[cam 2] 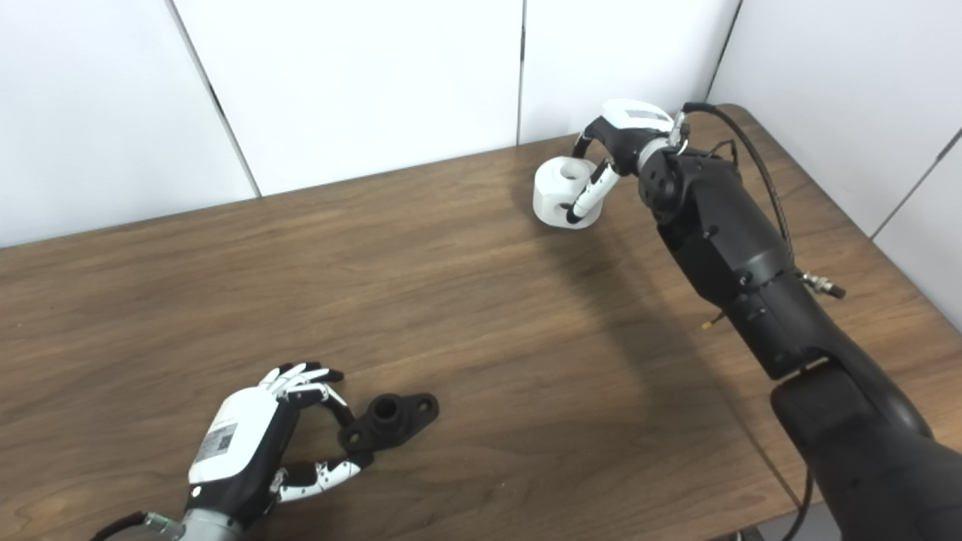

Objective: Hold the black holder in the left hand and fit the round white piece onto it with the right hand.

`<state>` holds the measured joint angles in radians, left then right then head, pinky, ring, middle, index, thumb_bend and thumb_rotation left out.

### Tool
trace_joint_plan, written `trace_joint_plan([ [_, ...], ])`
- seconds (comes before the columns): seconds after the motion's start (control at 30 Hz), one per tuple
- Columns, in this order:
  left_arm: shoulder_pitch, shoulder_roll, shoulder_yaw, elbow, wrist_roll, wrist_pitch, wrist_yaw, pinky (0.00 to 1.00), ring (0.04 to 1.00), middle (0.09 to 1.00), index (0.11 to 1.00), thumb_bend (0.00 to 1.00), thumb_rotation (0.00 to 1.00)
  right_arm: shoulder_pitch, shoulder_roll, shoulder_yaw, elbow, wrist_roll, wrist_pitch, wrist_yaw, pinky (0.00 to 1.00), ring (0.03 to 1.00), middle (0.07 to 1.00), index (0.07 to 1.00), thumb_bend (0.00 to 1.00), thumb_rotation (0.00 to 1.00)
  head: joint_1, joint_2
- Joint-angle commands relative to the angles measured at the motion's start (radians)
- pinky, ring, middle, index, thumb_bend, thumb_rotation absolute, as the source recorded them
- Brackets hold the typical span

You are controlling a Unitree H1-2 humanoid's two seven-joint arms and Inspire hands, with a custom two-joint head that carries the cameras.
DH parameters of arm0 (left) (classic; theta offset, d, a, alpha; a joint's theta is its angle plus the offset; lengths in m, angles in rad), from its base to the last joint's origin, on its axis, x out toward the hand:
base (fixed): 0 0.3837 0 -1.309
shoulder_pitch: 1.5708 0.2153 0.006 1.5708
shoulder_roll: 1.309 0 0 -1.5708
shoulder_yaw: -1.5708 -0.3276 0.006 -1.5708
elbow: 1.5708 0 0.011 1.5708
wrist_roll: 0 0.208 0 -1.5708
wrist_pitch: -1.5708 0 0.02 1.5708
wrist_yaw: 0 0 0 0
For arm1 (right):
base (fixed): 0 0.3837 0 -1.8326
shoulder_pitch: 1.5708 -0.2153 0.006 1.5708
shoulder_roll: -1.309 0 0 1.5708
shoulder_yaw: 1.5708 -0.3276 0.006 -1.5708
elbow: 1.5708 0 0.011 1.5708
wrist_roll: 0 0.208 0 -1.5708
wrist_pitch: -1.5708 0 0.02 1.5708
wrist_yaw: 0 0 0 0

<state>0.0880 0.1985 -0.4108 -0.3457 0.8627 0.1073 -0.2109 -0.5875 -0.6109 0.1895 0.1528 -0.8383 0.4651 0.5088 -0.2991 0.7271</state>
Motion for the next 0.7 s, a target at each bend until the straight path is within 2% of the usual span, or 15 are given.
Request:
trace_joint_plan([
  [0.0, 0.008, -0.001, -0.012, -0.013, 0.007, 0.001, -0.025, 0.96, 0.888, 0.814, 0.487, 0.52, 0.06, -0.046, -0.022, -0.008, -0.015, -0.003, 0.002, -0.028, 0.85, 0.989, 0.933, 0.694, 0.97, 0.26, 0.0, 0.003],
  [0.3, 0.007, -0.005, -0.015, -0.018, 0.014, 0.006, -0.032, 0.96, 0.89, 0.814, 0.487, 0.52, 0.06, -0.045, -0.021, -0.006, -0.011, 0.014, -0.021, -0.051, 0.84, 0.976, 0.92, 0.655, 0.94, 0.26, 0.004, 0.007],
  [0.5, 0.005, -0.009, -0.018, -0.014, 0.013, 0.0, -0.026, 0.96, 0.887, 0.811, 0.487, 0.52, 0.06, -0.033, -0.019, -0.013, -0.001, 0.024, -0.055, -0.14, 0.79, 0.937, 0.881, 0.582, 0.93, 0.24, 0.006, 0.008],
  [0.63, 0.006, -0.013, -0.018, -0.016, 0.016, 0.007, -0.032, 0.96, 0.889, 0.811, 0.487, 0.52, 0.06, -0.027, -0.02, -0.013, 0.005, 0.034, -0.069, -0.177, 0.8, 0.936, 0.876, 0.554, 0.91, 0.21, 0.009, 0.008],
  [0.67, 0.006, -0.014, -0.018, -0.018, 0.018, 0.01, -0.034, 0.97, 0.891, 0.812, 0.487, 0.52, 0.06, -0.026, -0.02, -0.012, 0.004, 0.035, -0.07, -0.182, 0.81, 0.936, 0.871, 0.515, 0.68, 0.18, 0.009, 0.009],
])
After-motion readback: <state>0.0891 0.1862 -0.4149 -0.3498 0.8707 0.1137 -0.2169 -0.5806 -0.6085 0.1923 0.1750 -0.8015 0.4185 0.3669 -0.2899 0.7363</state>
